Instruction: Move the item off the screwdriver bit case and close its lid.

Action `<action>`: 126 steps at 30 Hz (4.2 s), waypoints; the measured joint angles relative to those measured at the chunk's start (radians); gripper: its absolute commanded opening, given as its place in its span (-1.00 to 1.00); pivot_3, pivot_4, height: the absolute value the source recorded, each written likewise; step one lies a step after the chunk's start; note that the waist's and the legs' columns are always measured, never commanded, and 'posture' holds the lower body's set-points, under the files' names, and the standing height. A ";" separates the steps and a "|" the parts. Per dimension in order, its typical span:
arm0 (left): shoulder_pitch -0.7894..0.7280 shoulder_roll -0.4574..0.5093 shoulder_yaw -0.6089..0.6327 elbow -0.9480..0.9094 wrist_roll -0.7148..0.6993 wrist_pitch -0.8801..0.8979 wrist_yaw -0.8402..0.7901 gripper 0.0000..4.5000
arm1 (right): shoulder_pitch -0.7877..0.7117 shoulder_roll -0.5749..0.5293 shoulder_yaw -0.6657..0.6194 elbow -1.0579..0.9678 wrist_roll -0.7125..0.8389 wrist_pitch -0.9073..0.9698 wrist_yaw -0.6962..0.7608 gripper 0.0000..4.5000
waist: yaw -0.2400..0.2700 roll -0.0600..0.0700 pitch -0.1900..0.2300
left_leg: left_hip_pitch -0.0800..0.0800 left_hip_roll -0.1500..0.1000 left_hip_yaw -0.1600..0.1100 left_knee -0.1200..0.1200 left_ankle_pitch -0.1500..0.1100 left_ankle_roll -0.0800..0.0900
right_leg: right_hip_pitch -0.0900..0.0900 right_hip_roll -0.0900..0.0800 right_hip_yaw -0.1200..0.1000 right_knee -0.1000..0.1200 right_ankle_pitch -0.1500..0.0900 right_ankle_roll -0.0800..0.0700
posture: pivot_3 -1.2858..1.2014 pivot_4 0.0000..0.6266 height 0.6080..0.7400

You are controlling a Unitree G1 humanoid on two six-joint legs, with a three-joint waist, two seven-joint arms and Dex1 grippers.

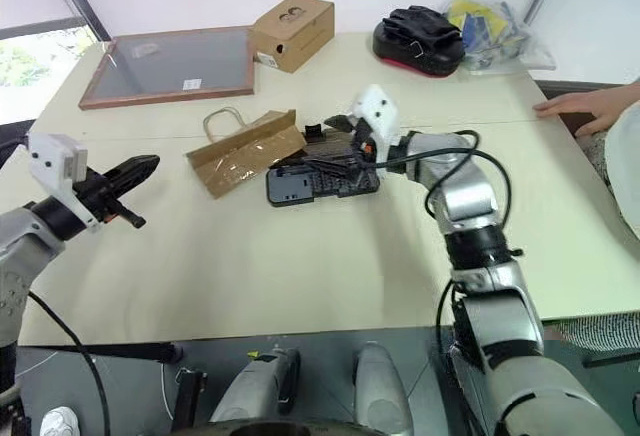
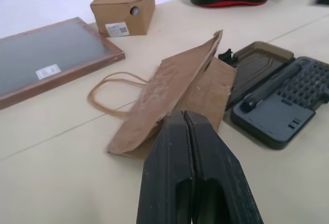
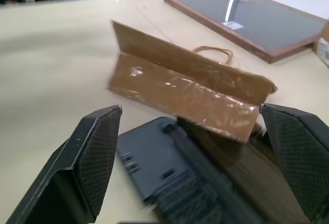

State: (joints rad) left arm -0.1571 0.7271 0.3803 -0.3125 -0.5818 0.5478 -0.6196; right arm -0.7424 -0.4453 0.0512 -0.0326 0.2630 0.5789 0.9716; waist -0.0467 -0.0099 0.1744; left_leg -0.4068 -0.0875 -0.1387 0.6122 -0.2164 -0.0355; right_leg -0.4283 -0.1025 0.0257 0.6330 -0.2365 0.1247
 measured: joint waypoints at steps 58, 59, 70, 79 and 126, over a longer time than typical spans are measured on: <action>-0.550 -0.165 -0.270 1.052 0.394 -0.540 -0.196 -0.97 | 0.150 -0.056 -0.023 -0.258 0.126 0.217 -0.319 1.00 | 0.004 -0.002 -0.001 | -0.001 -0.001 0.000 0.002 0.000 0.000 | 0.001 -0.001 -0.001 0.000 0.001 0.001 | 0.03 -0.52 1.00; -0.540 -0.164 -0.256 1.025 0.393 -0.537 -0.173 -0.97 | 0.150 -0.053 -0.022 -0.257 0.125 0.213 -0.319 1.00 | 0.003 -0.002 -0.001 | -0.001 -0.001 -0.001 0.002 0.000 0.000 | 0.001 -0.001 -0.001 0.001 0.001 0.001 | 0.03 -0.52 1.00; -0.157 -0.061 0.054 0.450 0.374 -0.308 0.197 -0.97 | 0.137 -0.018 0.020 -0.200 0.125 0.173 -0.294 1.00 | 0.004 -0.002 -0.001 | -0.001 0.001 0.000 0.002 0.000 0.000 | 0.000 -0.001 0.000 0.001 0.001 0.001 | 0.03 -0.52 1.00; 0.053 -0.059 0.186 0.323 0.423 -0.186 0.374 -0.97 | 0.095 0.005 0.063 -0.120 0.115 0.128 -0.247 1.00 | 0.014 -0.002 -0.001 | -0.001 0.001 -0.001 0.002 0.000 0.000 | 0.001 -0.001 0.000 0.000 0.001 0.001 | 0.03 -0.52 1.00; -0.124 -0.063 -0.261 0.192 0.102 -0.116 -0.116 0.99 | -0.062 -0.005 0.057 0.153 -0.046 0.002 -0.351 1.00 | 0.025 -0.003 -0.001 | 0.000 -0.001 0.005 0.001 0.000 0.000 | 0.000 0.000 0.000 -0.001 0.001 0.000 | 0.03 -0.52 1.00</action>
State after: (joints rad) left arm -0.2816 0.6638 0.1194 -0.1201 -0.4795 0.4322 -0.7359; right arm -0.8045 -0.4507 0.1084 0.1201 0.2166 0.5812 0.6211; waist -0.0216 -0.0126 0.1731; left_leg -0.4072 -0.0881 -0.1332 0.6135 -0.2163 -0.0359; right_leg -0.4279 -0.1024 0.0256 0.6324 -0.2354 0.1248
